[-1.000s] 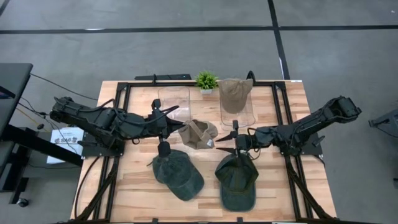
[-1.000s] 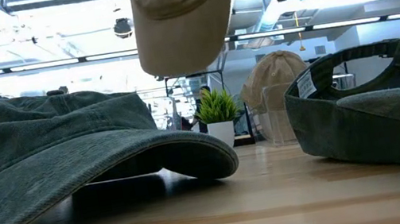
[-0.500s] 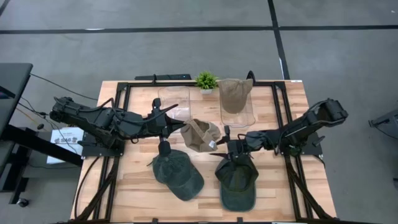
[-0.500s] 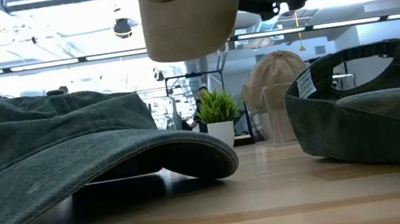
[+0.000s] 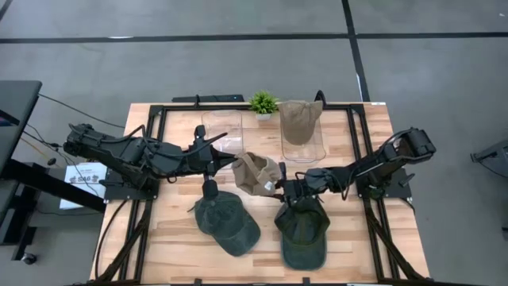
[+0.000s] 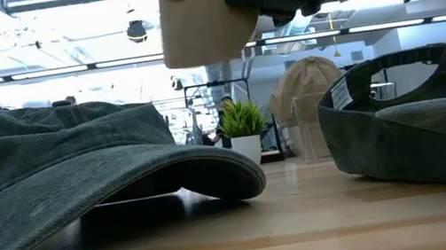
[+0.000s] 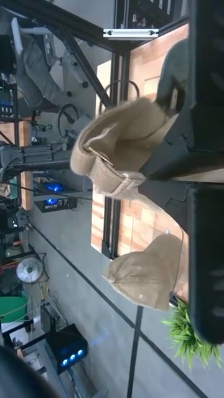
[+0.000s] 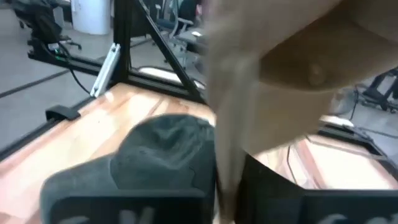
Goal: Pick & Place hat
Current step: Put the brown cap into the right transparent bin
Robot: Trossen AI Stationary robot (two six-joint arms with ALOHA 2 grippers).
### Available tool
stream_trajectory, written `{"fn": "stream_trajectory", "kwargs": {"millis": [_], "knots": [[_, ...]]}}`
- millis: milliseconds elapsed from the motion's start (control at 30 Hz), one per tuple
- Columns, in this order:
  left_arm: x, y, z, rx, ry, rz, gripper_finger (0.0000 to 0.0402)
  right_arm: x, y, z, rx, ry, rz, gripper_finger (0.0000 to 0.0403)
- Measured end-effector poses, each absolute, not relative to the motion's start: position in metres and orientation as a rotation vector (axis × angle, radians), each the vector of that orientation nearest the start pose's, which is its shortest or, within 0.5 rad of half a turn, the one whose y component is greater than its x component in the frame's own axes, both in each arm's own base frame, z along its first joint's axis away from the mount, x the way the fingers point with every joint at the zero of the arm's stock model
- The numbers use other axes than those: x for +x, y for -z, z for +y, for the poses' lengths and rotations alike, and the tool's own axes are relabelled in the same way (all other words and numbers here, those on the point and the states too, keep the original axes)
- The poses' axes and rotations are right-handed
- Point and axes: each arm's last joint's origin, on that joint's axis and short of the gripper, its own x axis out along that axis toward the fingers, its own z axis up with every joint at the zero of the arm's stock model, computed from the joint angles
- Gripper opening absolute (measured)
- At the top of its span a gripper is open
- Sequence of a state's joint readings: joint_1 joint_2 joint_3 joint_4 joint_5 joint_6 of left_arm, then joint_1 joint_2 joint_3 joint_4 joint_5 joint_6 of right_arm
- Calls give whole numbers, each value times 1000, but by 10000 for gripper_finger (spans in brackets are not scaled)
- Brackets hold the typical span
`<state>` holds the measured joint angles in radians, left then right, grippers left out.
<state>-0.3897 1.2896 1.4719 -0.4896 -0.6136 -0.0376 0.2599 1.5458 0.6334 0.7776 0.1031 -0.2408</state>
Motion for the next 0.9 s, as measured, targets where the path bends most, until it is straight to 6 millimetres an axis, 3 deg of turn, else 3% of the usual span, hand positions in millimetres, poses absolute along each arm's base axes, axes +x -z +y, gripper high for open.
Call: {"fn": "stream_trajectory", "kwargs": {"millis": [267,633,900], "knots": [[250,-433,-85,108,-215,266,10,293,-202,78,-260,-208,118,5],[251,-429,-91,27,18,314,13,292,-202,82,-248,-276,119,2],[260,-387,-86,-71,120,460,8,297,-204,85,-233,-328,187,1]]}}
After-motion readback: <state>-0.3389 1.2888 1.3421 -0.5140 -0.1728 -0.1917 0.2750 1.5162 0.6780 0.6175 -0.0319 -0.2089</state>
